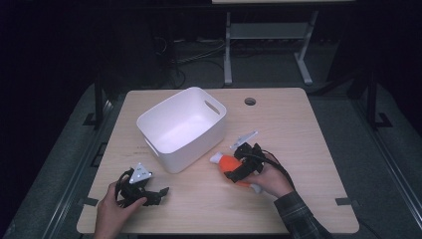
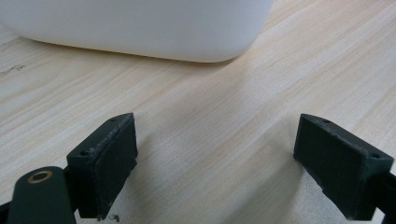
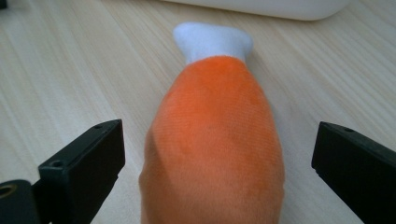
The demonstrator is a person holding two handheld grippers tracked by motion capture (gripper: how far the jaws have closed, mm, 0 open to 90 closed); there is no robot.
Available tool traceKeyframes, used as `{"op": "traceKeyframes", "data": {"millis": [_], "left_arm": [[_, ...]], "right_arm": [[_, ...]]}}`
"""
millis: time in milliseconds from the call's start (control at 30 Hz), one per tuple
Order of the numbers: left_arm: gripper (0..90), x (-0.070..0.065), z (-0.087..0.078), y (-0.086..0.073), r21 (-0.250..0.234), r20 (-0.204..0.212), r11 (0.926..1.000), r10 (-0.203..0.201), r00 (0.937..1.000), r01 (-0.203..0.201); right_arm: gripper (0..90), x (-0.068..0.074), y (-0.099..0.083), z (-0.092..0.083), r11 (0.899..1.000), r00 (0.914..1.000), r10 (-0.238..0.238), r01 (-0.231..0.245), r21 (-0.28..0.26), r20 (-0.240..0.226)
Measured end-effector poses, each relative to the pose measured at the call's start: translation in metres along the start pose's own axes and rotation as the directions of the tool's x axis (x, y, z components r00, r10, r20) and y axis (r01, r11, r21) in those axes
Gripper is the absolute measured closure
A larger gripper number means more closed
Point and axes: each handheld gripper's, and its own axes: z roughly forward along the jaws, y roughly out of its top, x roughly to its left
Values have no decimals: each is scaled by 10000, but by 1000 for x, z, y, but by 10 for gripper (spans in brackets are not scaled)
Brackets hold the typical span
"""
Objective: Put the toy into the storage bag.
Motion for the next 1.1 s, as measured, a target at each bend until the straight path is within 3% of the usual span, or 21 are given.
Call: {"op": "traceKeyframes", "data": {"millis": [500, 900, 1100], "left_arm": [[126, 0, 0, 0, -2, -1, 10000, 0, 10000, 0], [126, 0, 0, 0, 1, 0, 10000, 2, 10000, -2], [126, 0, 0, 0, 5, 0, 10000, 2, 10000, -2]], "right_arm": [[16, 3, -8, 21, 9977, 10000, -21, 15, 679, 82], [18, 3, -13, 27, 9961, 10000, -35, 28, 882, 74], [107, 3, -14, 25, 9962, 10000, -49, 50, 871, -13]]}}
